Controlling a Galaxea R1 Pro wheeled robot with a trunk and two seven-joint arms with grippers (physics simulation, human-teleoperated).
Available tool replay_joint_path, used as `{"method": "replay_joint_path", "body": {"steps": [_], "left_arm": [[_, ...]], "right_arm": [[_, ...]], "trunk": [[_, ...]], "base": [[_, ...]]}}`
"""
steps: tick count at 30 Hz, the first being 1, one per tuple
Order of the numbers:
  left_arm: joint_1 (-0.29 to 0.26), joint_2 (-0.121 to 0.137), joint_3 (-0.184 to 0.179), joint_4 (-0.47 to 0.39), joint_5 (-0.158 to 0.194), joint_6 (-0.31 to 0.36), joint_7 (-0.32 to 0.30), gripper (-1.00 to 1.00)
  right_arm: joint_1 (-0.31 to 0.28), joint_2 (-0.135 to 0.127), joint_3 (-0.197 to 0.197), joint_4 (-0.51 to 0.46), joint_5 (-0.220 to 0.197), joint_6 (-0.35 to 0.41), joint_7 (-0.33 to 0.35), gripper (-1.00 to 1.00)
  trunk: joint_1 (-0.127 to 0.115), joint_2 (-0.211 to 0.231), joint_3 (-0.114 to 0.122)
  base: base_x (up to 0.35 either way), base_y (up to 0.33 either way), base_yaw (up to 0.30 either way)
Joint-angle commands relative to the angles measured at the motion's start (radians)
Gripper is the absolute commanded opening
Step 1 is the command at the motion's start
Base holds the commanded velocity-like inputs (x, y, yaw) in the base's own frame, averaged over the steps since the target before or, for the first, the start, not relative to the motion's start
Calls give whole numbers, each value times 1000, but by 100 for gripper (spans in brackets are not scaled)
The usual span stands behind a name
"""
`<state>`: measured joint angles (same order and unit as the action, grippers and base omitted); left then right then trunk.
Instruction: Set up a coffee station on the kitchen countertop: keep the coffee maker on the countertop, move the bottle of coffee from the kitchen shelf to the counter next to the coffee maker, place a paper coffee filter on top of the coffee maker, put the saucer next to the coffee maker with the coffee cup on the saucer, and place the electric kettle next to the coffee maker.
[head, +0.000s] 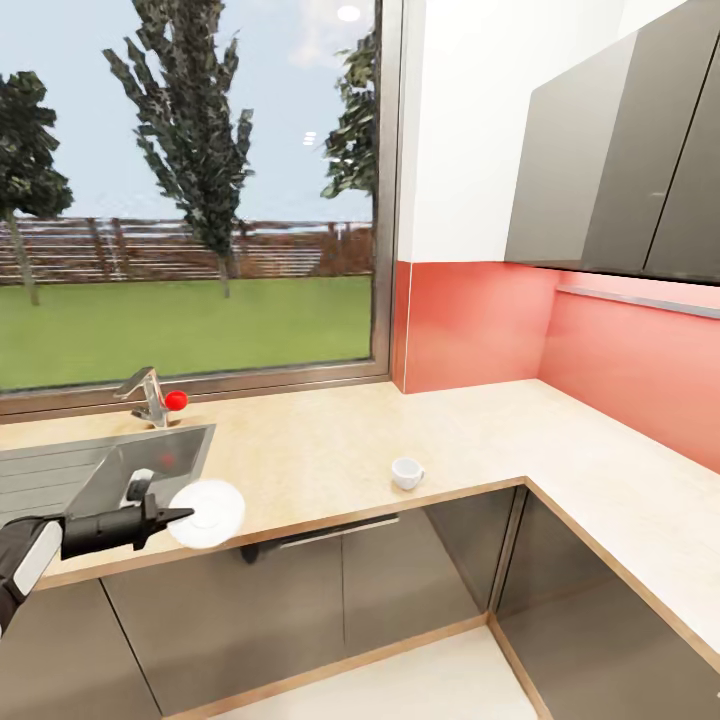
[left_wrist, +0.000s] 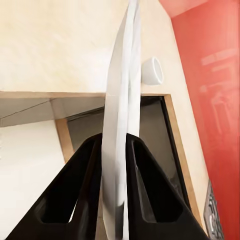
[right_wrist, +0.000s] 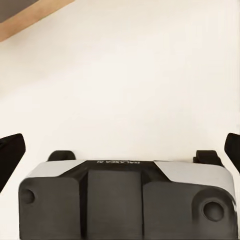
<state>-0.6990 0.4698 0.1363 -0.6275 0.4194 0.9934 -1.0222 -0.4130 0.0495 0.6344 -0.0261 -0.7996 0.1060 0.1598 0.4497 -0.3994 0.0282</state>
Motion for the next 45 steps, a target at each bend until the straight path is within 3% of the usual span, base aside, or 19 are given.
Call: {"method": "replay_joint_path", "body": {"steps": [1, 9, 15, 20, 23, 24, 28, 34, 45], "left_arm": [[0, 4, 2, 2, -2, 1, -6, -100], [59, -3, -2, -18, 3, -17, -75, -100], [94, -3, -5, -68, 0, -19, -200, -100], [148, -1, -5, -150, -2, -18, -308, -100], [197, 0, -1, -223, -3, -17, -367, -100], [228, 0, -1, -282, -1, -14, -392, -100], [238, 0, -1, -306, 0, -13, -400, -100], [240, 1, 2, -309, -1, -14, -401, -100], [242, 3, 3, -310, 2, -14, -403, -100]], "right_arm": [[0, -1, 8, 0, -11, 3, 1, 100], [2, -25, 6, 0, -14, -3, -3, 100], [2, -30, 7, 0, -13, -6, -3, 100], [2, -38, 7, 0, -12, -7, -3, 100], [2, -42, 7, 0, -11, -8, -3, 100], [2, -45, 7, 0, -11, -8, -3, 100], [2, -52, 7, 1, -10, -7, -3, 100], [17, -88, 8, 2, -10, -6, -3, 100], [34, -98, 8, 2, -10, -6, -5, 100]], "trunk": [[0, -1, 0], [0, -1, -1], [0, -1, -3], [0, -1, -4], [0, -1, -4], [0, -1, -4], [0, -1, -4], [0, -1, -5], [0, -1, -15]], "base": [[0, 0, 0], [0, 0, 73], [0, 0, 255], [0, 0, 129], [0, 0, 20], [0, 0, 3], [0, 0, 1], [0, 0, 36], [-19, 0, 196]]}}
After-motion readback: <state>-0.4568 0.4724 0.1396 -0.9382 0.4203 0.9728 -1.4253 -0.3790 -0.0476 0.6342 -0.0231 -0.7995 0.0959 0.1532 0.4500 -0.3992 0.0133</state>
